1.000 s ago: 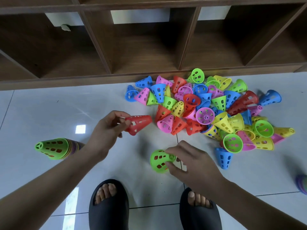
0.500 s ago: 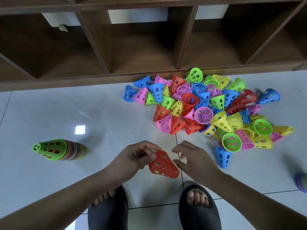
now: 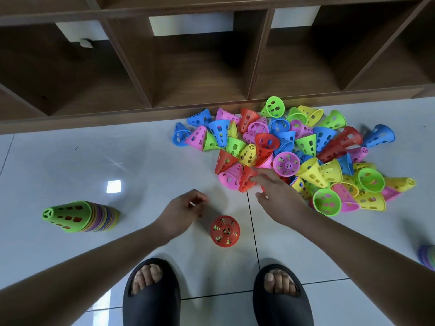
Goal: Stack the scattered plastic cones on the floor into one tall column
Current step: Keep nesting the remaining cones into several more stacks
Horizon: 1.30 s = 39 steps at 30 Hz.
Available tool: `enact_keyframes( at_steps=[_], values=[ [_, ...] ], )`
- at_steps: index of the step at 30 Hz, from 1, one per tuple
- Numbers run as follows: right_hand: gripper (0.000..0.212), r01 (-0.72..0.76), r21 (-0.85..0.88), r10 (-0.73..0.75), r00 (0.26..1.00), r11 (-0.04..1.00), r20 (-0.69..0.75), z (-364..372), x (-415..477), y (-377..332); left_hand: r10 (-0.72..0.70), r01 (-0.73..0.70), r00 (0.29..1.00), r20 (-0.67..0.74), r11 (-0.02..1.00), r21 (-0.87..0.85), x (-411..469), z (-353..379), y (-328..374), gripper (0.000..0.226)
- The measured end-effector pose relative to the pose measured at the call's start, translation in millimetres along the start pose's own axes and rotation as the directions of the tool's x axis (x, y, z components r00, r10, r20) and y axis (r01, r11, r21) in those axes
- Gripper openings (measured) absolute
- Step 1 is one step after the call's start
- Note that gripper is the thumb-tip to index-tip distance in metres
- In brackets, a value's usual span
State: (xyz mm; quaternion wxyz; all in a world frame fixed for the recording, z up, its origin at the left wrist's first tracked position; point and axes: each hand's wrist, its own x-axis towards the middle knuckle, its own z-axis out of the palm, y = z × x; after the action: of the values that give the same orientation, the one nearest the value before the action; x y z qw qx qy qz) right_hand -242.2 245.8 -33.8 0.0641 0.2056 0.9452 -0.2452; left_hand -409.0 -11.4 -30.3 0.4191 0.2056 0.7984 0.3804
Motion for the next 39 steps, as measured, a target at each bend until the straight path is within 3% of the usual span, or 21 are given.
enact_keyframes(
  at_steps=[6, 13, 22, 26, 29, 31, 34, 39],
  values=[
    [0.035, 0.001, -0.045, 0.000, 1.000, 0.999, 0.024, 3, -10, -1, -0.010, 0.008, 0.991, -0.130, 1.000, -0.013, 45, -33, 6, 0.011],
    [0.026, -0.036, 0.058, 0.038, 0.999, 0.998, -0.025, 5, -26, -6, -0.079, 0.029, 0.978, -0.191, 0.967, -0.254, 90, -77, 19, 0.039],
    [0.022, 0.008, 0.195, 0.020, 0.990, 0.981, -0.141, -10, -44, -26, -0.149, 0.123, 0.969, -0.195, 0.983, -0.139, 135, -103, 41, 0.063],
    [0.021, 0.023, 0.288, 0.029, 0.985, 0.957, -0.172, -23, -48, -36, -0.188, 0.164, 0.961, -0.201, 0.978, -0.128, 140, -103, 32, 0.059],
    [0.018, 0.041, 0.356, 0.047, 0.971, 0.934, -0.234, -35, -50, -47, -0.199, 0.143, 0.947, -0.254, 0.964, -0.223, 137, -99, 19, 0.044],
    [0.018, 0.009, 0.445, 0.113, 0.962, 0.896, -0.249, -41, -50, -54, -0.214, 0.111, 0.931, -0.297, 0.937, -0.330, 129, -97, 11, 0.032],
    [0.019, -0.064, 0.666, 0.199, 0.971, 0.743, -0.129, -50, -51, -66, -0.252, 0.069, 0.900, -0.355, 0.887, -0.457, 116, -98, -2, 0.016],
    [0.015, -0.038, 0.847, 0.117, 0.993, 0.530, -0.028, -58, -57, -85, -0.277, 0.056, 0.893, -0.356, 0.852, -0.521, 79, -98, -10, 0.014]
  ],
)
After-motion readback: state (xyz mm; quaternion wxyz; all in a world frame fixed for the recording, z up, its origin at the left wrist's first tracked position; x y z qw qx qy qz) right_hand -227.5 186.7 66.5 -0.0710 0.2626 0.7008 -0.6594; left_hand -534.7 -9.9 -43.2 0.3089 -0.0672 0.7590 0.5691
